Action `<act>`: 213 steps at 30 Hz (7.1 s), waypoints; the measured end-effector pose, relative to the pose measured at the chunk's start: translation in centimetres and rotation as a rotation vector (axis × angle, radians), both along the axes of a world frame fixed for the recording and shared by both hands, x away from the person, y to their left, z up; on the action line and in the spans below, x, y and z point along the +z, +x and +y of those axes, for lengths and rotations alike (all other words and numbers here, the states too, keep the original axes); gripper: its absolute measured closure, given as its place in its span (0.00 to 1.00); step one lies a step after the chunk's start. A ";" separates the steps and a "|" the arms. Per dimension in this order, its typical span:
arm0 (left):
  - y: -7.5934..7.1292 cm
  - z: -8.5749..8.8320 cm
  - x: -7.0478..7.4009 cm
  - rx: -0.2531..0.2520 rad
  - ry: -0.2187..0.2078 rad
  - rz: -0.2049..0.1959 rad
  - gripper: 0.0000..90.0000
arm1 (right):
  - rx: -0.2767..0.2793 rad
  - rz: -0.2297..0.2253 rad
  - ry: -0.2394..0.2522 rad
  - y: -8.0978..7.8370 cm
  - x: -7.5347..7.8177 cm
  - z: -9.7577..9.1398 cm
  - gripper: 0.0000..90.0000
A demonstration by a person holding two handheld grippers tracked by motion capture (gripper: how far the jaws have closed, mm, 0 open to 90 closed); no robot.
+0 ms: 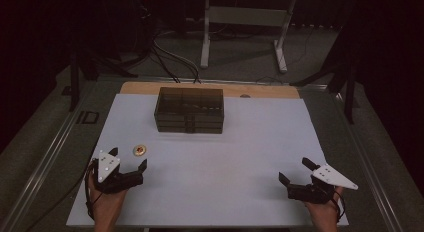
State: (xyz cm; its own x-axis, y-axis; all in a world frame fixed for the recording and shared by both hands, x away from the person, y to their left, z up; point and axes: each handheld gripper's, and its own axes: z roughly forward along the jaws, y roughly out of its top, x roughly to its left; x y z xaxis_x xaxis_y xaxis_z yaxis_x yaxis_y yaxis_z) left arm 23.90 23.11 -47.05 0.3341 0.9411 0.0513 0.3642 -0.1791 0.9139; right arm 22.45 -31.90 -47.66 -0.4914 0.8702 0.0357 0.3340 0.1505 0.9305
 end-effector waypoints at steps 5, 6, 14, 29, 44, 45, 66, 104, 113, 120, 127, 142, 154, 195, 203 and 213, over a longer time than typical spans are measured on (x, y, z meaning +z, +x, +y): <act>0.0 -0.1 0.0 0.004 0.002 0.001 0.03 | -0.007 -0.004 0.004 -0.1 0.0 0.0 0.00; 0.0 -0.1 0.0 0.003 0.002 0.001 0.03 | -0.010 -0.006 0.006 -0.1 0.1 -0.1 0.00; 0.2 -0.3 0.1 0.019 -0.008 0.003 0.03 | -0.017 -0.008 0.005 0.0 0.1 -0.1 0.00; 0.7 -1.7 1.0 0.055 0.031 0.026 0.03 | -0.041 -0.007 0.015 0.0 0.1 -0.5 0.00; 1.6 -3.9 2.1 0.080 0.047 0.016 0.03 | -0.058 -0.010 0.009 -0.2 0.1 -0.6 0.00; 1.8 -4.1 2.2 0.078 0.045 0.014 0.03 | -0.058 -0.009 0.010 -0.1 0.1 -0.6 0.00; 3.7 -7.4 3.5 0.074 0.027 0.004 0.03 | -0.072 -0.009 0.017 -0.2 0.1 -0.7 0.00; 7.3 -11.4 2.6 0.127 0.017 0.026 0.03 | -0.079 -0.010 0.020 -0.2 0.2 -0.8 0.00; 7.9 -12.0 2.4 0.130 0.009 0.030 0.03 | -0.086 -0.009 0.021 -0.2 0.2 -0.9 0.00; 8.5 -12.5 2.1 0.140 -0.001 0.034 0.03 | -0.087 -0.005 0.032 -0.1 0.2 -1.0 0.00; 9.1 -12.9 1.9 0.142 -0.004 0.045 0.03 | -0.086 -0.006 0.029 -0.1 0.1 -0.9 0.00; 10.5 -13.5 1.0 0.161 0.005 0.061 0.03 | -0.092 -0.007 0.033 -0.1 0.2 -1.0 0.00; 11.3 -13.7 0.2 0.169 0.016 0.074 0.03 | -0.086 -0.008 0.029 -0.1 0.2 -0.9 0.00; 13.7 -15.5 -3.0 0.195 0.025 0.153 0.03 | -0.087 -0.009 0.038 -0.1 0.2 -0.9 0.00; 13.8 -16.0 -3.2 0.217 -0.005 0.157 0.03 | -0.089 -0.011 0.038 -0.1 0.2 -1.0 0.00; 13.9 -17.2 -3.7 0.263 0.016 0.176 0.03 | -0.096 -0.011 0.044 -0.2 0.3 -1.1 0.00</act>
State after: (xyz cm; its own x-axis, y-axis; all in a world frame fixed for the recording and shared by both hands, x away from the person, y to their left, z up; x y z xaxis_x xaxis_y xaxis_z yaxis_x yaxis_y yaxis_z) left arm 37.76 5.87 -50.71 0.0846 0.9960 0.0300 0.5524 -0.0719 0.8305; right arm 22.27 -32.98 -47.41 -0.4067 0.9109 0.0697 0.3350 0.0777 0.9390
